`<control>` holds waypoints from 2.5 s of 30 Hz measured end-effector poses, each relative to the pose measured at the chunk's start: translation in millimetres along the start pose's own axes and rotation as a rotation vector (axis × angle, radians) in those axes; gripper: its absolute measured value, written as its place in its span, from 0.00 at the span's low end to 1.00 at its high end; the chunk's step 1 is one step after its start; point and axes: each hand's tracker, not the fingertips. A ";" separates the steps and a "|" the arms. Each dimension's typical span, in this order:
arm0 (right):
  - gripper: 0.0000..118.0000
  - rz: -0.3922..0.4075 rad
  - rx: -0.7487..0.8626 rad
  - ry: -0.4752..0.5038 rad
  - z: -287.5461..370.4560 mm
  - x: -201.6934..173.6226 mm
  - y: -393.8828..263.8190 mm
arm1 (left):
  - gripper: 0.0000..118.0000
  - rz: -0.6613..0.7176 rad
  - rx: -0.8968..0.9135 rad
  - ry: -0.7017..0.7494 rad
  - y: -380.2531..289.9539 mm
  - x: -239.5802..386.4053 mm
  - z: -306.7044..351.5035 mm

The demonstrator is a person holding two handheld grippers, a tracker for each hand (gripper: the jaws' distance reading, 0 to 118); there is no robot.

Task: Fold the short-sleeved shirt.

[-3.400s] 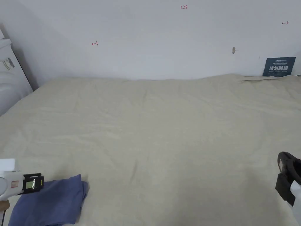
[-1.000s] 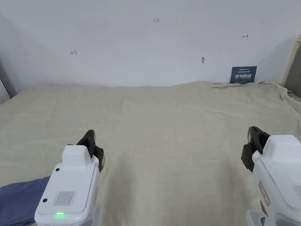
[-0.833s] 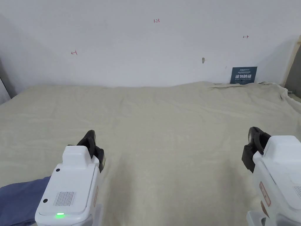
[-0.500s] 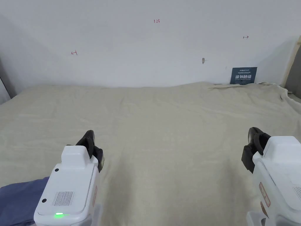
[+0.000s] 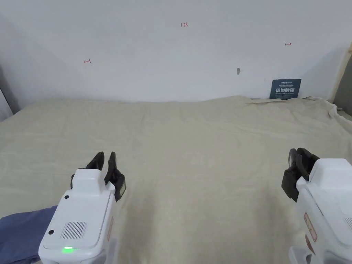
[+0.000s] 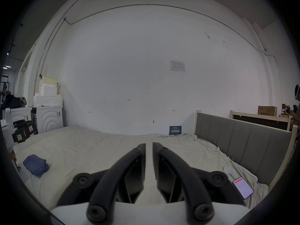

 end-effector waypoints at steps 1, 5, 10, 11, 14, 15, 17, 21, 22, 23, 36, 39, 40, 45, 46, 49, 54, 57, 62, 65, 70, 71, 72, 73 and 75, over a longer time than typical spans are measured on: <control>0.46 0.000 0.001 0.000 0.3 -0.2 0.2 | 0.48 -0.002 -0.006 -0.009 0.7 0.0 0.2; 0.91 -0.004 -0.002 0.003 -1.0 -0.3 1.5 | 0.55 -0.016 0.002 -0.020 1.6 1.7 1.8; 0.91 -0.002 0.012 0.010 1.3 -1.6 3.9 | 0.96 -0.011 -0.077 -0.057 2.7 2.1 -5.8; 0.91 -0.004 0.015 0.012 1.0 -1.1 3.4 | 1.00 -0.008 -0.064 -0.052 1.9 2.4 -5.5; 0.91 -0.008 0.015 0.008 1.5 -0.9 3.3 | 1.00 -0.007 -0.014 -0.048 -2.0 3.5 0.3; 0.91 -0.007 0.017 0.008 1.5 -0.7 3.0 | 1.00 -0.005 -0.015 -0.052 -1.2 3.3 0.4; 0.91 -0.007 0.015 0.010 1.5 -0.4 2.9 | 1.00 -0.003 -0.025 -0.060 0.0 3.6 -0.1; 0.91 -0.010 0.017 0.010 1.5 0.1 2.2 | 1.00 -0.024 -0.018 -0.058 -0.5 4.7 0.8; 0.91 -0.011 0.017 0.011 1.4 0.1 2.1 | 1.00 -0.024 -0.019 -0.056 -0.3 4.8 0.7; 0.91 -0.012 0.016 0.012 2.5 -1.1 3.7 | 1.00 -0.022 -0.017 -0.057 -0.3 4.7 0.8; 0.91 -0.008 0.018 0.019 4.9 -5.2 7.3 | 1.00 -0.036 -0.020 -0.053 1.1 5.1 1.9; 0.91 -0.011 0.019 0.020 7.2 -6.6 9.8 | 1.00 -0.034 -0.018 -0.046 0.9 4.6 2.1; 0.91 -0.012 0.020 0.020 7.9 -7.0 10.6 | 1.00 -0.034 -0.018 -0.046 0.8 4.2 2.2; 0.91 -0.012 0.022 0.018 7.0 -5.6 9.6 | 1.00 -0.027 -0.021 -0.042 1.3 3.1 2.3; 0.91 -0.013 0.020 0.017 7.1 -5.5 10.0 | 1.00 -0.027 -0.019 -0.040 1.1 2.8 2.2; 0.91 -0.017 0.022 0.020 5.6 -4.1 8.6 | 1.00 -0.028 -0.020 -0.038 1.2 2.7 1.8; 0.91 -0.010 0.021 0.021 4.0 -3.5 7.5 | 1.00 -0.023 -0.019 -0.033 1.7 2.2 1.8; 0.91 -0.013 0.022 0.020 3.2 -2.8 6.4 | 1.00 -0.019 -0.017 -0.030 1.8 1.3 1.6; 0.91 -0.008 0.025 0.018 3.2 -3.2 6.6 | 1.00 -0.022 -0.014 -0.027 1.8 0.3 2.1; 0.91 -0.004 0.026 0.018 2.6 -3.5 5.6 | 1.00 -0.019 -0.015 -0.023 1.7 -0.4 2.1; 0.91 -0.003 0.025 0.020 2.1 -4.1 5.2 | 1.00 -0.020 -0.014 -0.023 2.7 -0.7 1.7; 0.91 -0.003 0.027 0.020 2.2 -4.5 5.2 | 1.00 -0.020 -0.015 -0.023 2.8 -0.8 1.6; 0.91 -0.002 0.026 0.021 2.2 -4.7 5.2 | 1.00 -0.020 -0.014 -0.023 2.7 -1.0 1.7; 0.91 -0.002 0.025 0.022 2.1 -4.8 5.3 | 1.00 -0.019 -0.014 -0.022 3.0 -1.1 1.7; 0.91 0.000 0.025 0.022 2.0 -5.3 5.5 | 1.00 -0.016 -0.013 -0.021 3.2 -1.7 1.9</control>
